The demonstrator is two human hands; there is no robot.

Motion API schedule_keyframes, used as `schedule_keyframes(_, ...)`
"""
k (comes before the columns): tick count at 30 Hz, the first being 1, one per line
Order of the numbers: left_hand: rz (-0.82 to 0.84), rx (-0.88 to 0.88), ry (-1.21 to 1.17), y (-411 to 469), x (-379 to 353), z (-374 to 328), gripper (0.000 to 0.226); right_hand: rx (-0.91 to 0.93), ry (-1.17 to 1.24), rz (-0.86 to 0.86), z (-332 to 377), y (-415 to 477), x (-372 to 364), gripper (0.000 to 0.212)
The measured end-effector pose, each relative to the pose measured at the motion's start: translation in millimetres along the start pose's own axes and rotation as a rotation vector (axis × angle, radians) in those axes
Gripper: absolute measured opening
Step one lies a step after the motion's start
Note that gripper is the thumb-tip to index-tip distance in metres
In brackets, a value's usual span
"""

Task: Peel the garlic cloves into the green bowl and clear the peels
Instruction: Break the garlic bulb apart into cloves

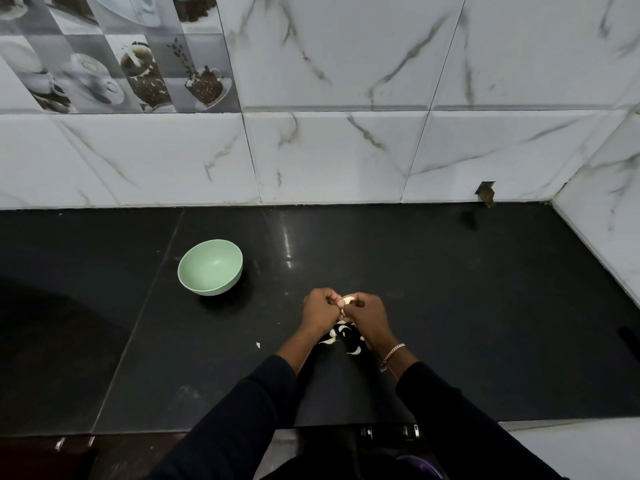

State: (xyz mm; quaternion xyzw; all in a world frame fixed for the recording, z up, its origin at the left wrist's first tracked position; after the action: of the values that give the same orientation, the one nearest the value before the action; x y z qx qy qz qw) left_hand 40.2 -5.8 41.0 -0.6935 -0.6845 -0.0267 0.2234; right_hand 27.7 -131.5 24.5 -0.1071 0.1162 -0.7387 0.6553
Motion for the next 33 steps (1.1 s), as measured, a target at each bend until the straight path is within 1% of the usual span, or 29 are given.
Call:
schedule_keyframes(5, 0.034, 0.071, -0.059, 4, 2, 11, 0.021, -0.062, 0.092, 0.102, -3, 2, 3, 0.013)
schedule_keyframes(8, 0.080, 0.081, -0.053, 6, 1, 20, 0.021, -0.124, 0.031, 0.110, -1, 2, 6, 0.015)
schedule_keyframes(11, 0.087, 0.015, 0.040, 7, 2, 21, 0.024, -0.111, -0.080, 0.103, 1, 3, 11, 0.012)
schedule_keyframes(14, 0.101, -0.066, 0.144, 2, 4, 18, 0.020, -0.089, -0.120, 0.116, 2, 3, 12, 0.008)
schedule_keyframes(18, 0.078, -0.155, 0.270, 0, 7, 16, 0.017, -0.094, -0.078, 0.105, 6, 1, 8, 0.011)
schedule_keyframes(22, 0.025, -0.179, 0.342, -6, 2, 12, 0.017, -0.079, -0.017, 0.028, 4, 1, -1, 0.012)
schedule_keyframes(25, -0.039, -0.182, 0.355, -5, 4, 10, 0.017, -0.052, 0.001, 0.024, 0, -1, -9, 0.017)
schedule_keyframes(29, -0.028, -0.180, 0.330, 0, 6, 11, 0.017, -0.064, 0.040, 0.035, -4, 2, -6, 0.019)
schedule_keyframes(31, -0.057, -0.163, 0.269, 0, 6, 11, 0.019, -0.086, 0.081, 0.039, -2, 3, -5, 0.020)
schedule_keyframes(33, -0.090, -0.130, 0.155, 2, 5, 12, 0.021, -0.107, 0.172, 0.054, 3, 2, -4, 0.017)
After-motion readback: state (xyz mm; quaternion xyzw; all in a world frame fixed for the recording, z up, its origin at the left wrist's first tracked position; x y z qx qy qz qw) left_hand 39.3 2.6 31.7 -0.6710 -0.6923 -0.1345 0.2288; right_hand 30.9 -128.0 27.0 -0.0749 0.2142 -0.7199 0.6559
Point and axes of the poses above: each hand's wrist, its own y-axis towards the middle knuckle, its own x-axis out of the back of the hand, z = x × y, the point moved 1 cm from there along y, towards the middle knuckle
